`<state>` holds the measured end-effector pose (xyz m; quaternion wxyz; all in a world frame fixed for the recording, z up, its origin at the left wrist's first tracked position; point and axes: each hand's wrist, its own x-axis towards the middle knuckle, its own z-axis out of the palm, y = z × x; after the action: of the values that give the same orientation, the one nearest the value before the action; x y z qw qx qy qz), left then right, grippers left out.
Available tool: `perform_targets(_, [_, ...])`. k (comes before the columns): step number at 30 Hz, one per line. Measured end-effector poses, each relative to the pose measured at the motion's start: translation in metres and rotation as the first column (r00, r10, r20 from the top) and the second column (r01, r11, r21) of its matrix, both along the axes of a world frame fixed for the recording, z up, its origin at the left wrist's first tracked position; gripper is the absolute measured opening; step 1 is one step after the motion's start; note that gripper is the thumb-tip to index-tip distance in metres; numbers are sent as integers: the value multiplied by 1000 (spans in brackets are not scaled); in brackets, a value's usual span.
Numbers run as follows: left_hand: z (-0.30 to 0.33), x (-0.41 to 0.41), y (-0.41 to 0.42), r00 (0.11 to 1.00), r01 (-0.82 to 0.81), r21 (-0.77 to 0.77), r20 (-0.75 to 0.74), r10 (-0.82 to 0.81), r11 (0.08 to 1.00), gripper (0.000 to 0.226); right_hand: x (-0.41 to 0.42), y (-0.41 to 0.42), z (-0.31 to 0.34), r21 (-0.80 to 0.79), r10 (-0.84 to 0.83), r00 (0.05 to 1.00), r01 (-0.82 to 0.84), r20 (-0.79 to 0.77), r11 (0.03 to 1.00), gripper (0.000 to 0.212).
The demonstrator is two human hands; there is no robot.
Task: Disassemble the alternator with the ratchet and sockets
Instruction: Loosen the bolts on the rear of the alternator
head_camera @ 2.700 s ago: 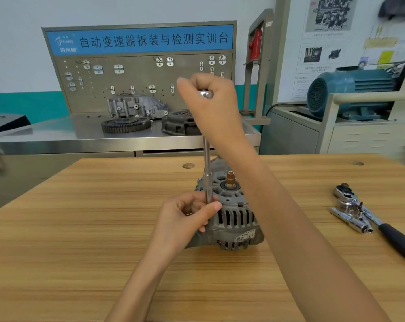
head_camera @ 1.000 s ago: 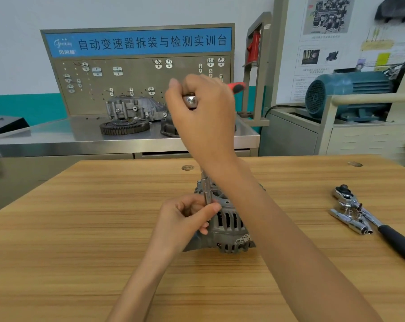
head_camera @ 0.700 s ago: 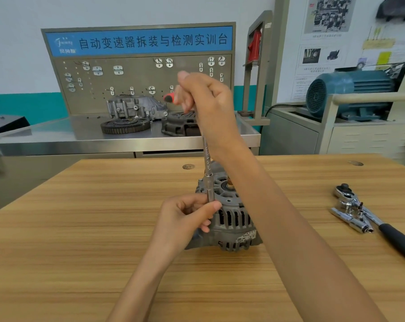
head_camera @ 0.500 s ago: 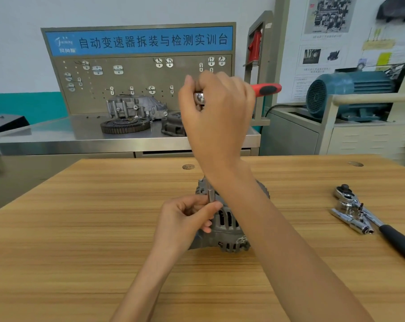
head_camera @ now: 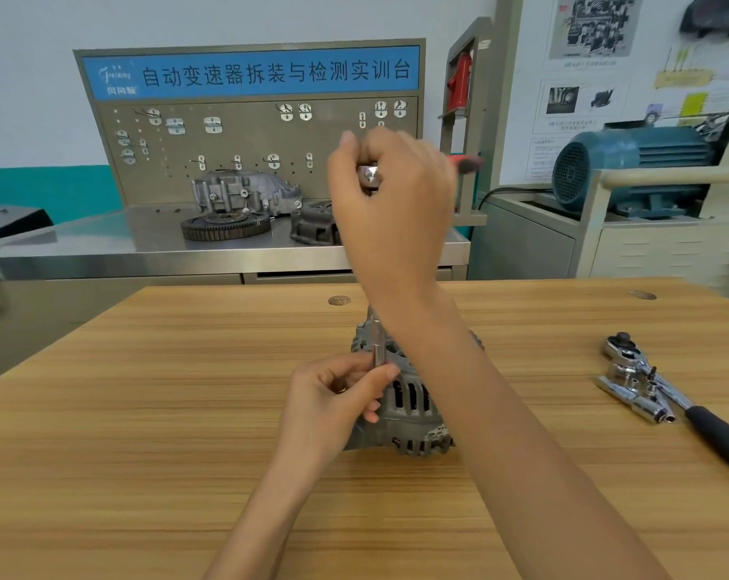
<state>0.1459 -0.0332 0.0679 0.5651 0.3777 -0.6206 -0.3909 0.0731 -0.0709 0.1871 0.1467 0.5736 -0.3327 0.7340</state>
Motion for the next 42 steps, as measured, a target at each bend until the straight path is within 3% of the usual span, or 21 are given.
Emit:
perform_targets(2, [-2, 0, -1, 1000, -1, 10, -16, 1, 1000, 20, 3, 2, -2, -78, -191, 982, 190, -5, 979, 30])
perform_targets(3, [-2, 0, -1, 1000, -2, 14, -15, 2, 1000, 18, 3, 2, -1, -81, -125, 992, 123, -10, 989, 32])
perform_targets(5, [0, 1, -1, 1000, 13, 24, -1, -13, 1000, 3, 1, 2, 6, 17, 231, 973, -231, -19, 973, 40])
perform_targets(8, [0, 3, 0, 999, 32, 5, 28, -32, 999, 10, -4, 4, 15, 247, 735, 672, -730, 90, 637, 44])
perform_targets(10, [-1, 4, 0, 999, 39, -6, 31, -39, 999, 14, -7, 2, 17, 291, 860, 469, -867, 200, 405, 47])
perform_targets(11, [0, 4, 0, 999, 38, -13, 33, -38, 999, 11, -9, 0, 17, 281, 871, 429, -889, 237, 362, 48])
perform_targets(12, [1, 3, 0, 999, 36, -21, 42, -35, 999, 9, -10, -1, 16, 266, 859, 444, -887, 257, 378, 48])
perform_targets(14, [-1, 2, -1, 998, 25, -37, 63, -22, 999, 16, -9, -1, 12, 213, 756, 610, -792, 237, 572, 46])
perform_targets(16, [-2, 1, -3, 999, 11, -32, 41, -10, 999, 14, -3, 0, 6, 120, 423, 901, -433, 102, 893, 41])
perform_targets(18, [-3, 1, -3, 1000, 1, -14, 21, 0, 1000, 20, 3, 1, 2, 30, 16, 1000, -16, 12, 999, 35])
perform_targets(19, [-3, 1, -2, 1000, -5, -10, 22, 5, 1000, 22, 4, 1, 2, 15, -23, 1000, 23, 14, 1000, 36])
perform_targets(21, [-2, 0, -2, 999, -11, -6, 40, 11, 1000, 14, 1, -1, 7, 87, 263, 963, -268, 61, 960, 42])
perform_targets(24, [-1, 1, -2, 999, 3, -10, 41, -2, 1000, 13, -10, -1, 15, 277, 720, 663, -745, 207, 607, 47])
perform_targets(27, [-1, 2, -1, 998, 25, -27, 51, -24, 999, 15, -16, -1, 17, 291, 867, 403, -901, 293, 321, 50])
perform_targets(29, [1, 1, 0, 998, 34, -12, 43, -34, 999, 11, -14, 0, 16, 267, 844, 460, -880, 276, 393, 49])
perform_targets(31, [-1, 0, -2, 999, 13, -13, 48, -13, 1000, 21, -7, 4, 11, 190, 694, 699, -715, 174, 673, 44])
perform_targets(33, [-2, 0, -2, 999, -17, -14, 45, 18, 1000, 23, 0, 7, 2, 21, 268, 963, -268, 30, 963, 39])
perform_targets(34, [-2, 0, -2, 999, -23, -10, 43, 24, 1000, 19, 3, 8, 0, -45, 50, 999, -50, -2, 998, 37])
perform_targets(36, [-1, -1, -2, 999, -26, 0, 44, 26, 1000, 16, 3, 10, 2, -68, -21, 1000, 19, -23, 997, 36])
perform_targets(38, [-1, -1, -2, 999, -21, 12, 42, 21, 1000, 18, -2, 9, 9, 35, 295, 955, -295, 5, 955, 44])
perform_targets(42, [0, 2, 0, 998, 12, 0, 68, -12, 1000, 14, -10, 6, 18, 290, 715, 676, -730, 178, 619, 45])
